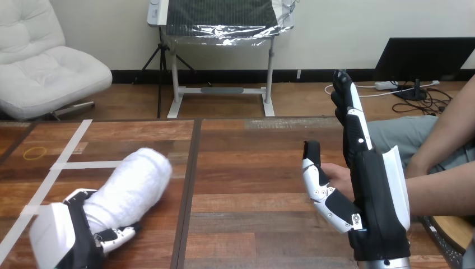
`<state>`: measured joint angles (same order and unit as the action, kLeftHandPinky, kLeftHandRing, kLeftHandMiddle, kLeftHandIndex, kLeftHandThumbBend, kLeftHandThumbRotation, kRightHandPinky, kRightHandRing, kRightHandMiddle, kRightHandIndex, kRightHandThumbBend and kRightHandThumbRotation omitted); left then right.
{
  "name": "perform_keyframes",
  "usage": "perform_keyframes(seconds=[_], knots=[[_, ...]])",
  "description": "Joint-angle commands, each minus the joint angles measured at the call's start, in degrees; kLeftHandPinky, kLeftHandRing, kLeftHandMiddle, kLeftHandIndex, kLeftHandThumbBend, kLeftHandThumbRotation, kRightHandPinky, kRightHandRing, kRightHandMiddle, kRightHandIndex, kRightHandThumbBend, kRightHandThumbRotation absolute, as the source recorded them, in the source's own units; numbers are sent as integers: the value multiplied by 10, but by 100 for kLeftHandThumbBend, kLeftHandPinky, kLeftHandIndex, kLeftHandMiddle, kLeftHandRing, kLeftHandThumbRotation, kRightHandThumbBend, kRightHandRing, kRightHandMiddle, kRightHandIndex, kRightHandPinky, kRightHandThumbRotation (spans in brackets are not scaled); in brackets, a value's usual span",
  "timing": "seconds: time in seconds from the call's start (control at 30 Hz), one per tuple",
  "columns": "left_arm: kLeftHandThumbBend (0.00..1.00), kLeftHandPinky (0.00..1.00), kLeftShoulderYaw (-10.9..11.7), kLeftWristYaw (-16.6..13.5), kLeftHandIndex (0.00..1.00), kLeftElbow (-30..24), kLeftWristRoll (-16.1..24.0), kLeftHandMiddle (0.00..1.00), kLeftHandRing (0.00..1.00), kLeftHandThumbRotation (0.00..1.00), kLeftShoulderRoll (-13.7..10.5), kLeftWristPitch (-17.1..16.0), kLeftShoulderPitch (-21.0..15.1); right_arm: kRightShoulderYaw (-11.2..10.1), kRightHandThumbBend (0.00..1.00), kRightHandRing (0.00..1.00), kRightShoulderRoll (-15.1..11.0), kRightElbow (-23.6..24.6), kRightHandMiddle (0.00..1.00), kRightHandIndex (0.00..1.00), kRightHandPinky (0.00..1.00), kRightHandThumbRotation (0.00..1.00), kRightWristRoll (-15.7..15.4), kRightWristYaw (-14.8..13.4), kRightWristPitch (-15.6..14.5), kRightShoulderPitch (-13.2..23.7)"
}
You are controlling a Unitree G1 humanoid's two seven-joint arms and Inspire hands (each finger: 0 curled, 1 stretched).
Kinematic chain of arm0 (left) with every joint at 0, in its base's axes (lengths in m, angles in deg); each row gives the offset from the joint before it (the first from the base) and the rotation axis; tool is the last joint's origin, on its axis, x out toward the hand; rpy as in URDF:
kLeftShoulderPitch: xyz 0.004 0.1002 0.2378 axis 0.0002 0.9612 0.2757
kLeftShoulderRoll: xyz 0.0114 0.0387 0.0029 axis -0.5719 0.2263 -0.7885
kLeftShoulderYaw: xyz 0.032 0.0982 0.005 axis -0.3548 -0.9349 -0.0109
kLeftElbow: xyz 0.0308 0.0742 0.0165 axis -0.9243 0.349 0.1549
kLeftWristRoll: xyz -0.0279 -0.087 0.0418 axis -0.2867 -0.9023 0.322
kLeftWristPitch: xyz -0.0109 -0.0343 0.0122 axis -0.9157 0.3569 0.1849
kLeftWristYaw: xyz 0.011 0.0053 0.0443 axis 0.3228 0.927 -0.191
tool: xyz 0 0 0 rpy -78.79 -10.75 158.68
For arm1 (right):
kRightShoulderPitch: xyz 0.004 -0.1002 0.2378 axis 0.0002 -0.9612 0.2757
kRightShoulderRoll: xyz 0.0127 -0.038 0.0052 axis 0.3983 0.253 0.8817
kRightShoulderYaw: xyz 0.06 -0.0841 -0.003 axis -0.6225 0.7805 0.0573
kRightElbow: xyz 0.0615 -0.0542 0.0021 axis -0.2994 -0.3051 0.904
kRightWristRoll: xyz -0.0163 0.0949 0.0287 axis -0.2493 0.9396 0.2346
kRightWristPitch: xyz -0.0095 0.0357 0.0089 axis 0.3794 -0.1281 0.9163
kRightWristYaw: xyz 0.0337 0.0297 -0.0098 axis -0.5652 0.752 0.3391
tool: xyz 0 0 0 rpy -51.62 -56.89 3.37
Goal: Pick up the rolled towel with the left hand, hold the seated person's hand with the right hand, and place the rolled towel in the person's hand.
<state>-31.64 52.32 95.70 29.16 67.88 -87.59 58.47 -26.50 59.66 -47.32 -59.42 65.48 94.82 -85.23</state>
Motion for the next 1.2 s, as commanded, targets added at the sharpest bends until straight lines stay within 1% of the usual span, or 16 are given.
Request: perform_keyframes(seconds=[0.0, 0.07, 0.1, 0.17, 0.2, 0.27, 0.3, 0.37, 0.4, 0.47, 0.5, 0.6, 0.7, 0.93, 1.03, 1.17], knots=[[75, 41, 18, 15, 54, 0, -56, 48, 43, 0, 9, -108, -26, -10, 0, 100, 11, 8, 100, 100, 100, 0, 2, -3, 5, 37], [73, 40, 24, 28, 53, 6, -84, 47, 43, 0, 15, -147, -26, -11, 0, 100, 11, 8, 100, 100, 100, 0, 2, -3, 5, 38], [73, 40, 28, 43, 53, 3, -108, 47, 42, 0, 22, -167, -24, -12, 0, 100, 11, 8, 100, 100, 100, 0, 3, -3, 5, 38], [72, 40, 32, 60, 52, 1, -132, 47, 43, 0, 29, -185, -23, -12, 0, 100, 10, 7, 100, 100, 100, 0, 3, -3, 5, 39], [71, 40, 36, 87, 52, -7, -168, 47, 43, 0, 40, -201, -21, -13, 0, 100, 10, 7, 100, 100, 100, 0, 4, -3, 6, 39], [70, 41, 42, 119, 52, -14, -209, 47, 43, 0, 51, -219, -19, -13, 0, 100, 9, 6, 100, 100, 100, 0, 4, -3, 7, 40], [69, 42, 45, 152, 52, -27, -253, 47, 43, 0, 63, -229, -17, -14, 0, 100, 8, 5, 100, 100, 100, 0, 3, -4, 8, 41], [67, 44, 49, 190, 50, -39, -301, 45, 43, 0, 76, -240, -15, -15, 0, 100, 8, 4, 100, 100, 100, 0, 1, -5, 10, 43], [66, 44, 48, 216, 50, -54, -333, 45, 43, 0, 84, -243, -12, -16, 0, 100, 8, 3, 100, 100, 100, 0, 0, -6, 10, 43], [64, 46, 48, 244, 50, -67, -363, 44, 43, 0, 91, -246, -9, -16, 0, 100, 7, 3, 100, 100, 100, 0, -1, -6, 10, 44], [63, 46, 45, 263, 49, -85, -388, 43, 43, 0, 98, -243, -5, -17, 0, 100, 7, 2, 100, 100, 100, 0, -1, -6, 11, 45], [61, 46, 42, 302, 50, -116, -434, 42, 41, 0, 110, -236, 1, -17, 0, 100, 7, 0, 100, 100, 100, 0, 1, -6, 13, 47], [59, 45, 39, 332, 50, -140, -465, 41, 39, 0, 119, -230, 5, -18, 0, 100, 6, -1, 100, 100, 100, 0, 2, -6, 13, 49], [56, 40, 29, 383, 49, -190, -523, 40, 37, 0, 133, -212, 10, -19, 0, 100, 5, -5, 100, 100, 100, 0, 4, -6, 15, 53], [54, 36, 26, 400, 48, -209, -544, 39, 36, 0, 139, -203, 12, -20, 0, 100, 4, -6, 100, 99, 100, 0, 3, -6, 15, 54], [54, 34, 20, 414, 47, -233, -560, 39, 35, 0, 147, -190, 12, -21, 0, 100, 4, -7, 100, 99, 100, 0, 3, -6, 13, 55]])
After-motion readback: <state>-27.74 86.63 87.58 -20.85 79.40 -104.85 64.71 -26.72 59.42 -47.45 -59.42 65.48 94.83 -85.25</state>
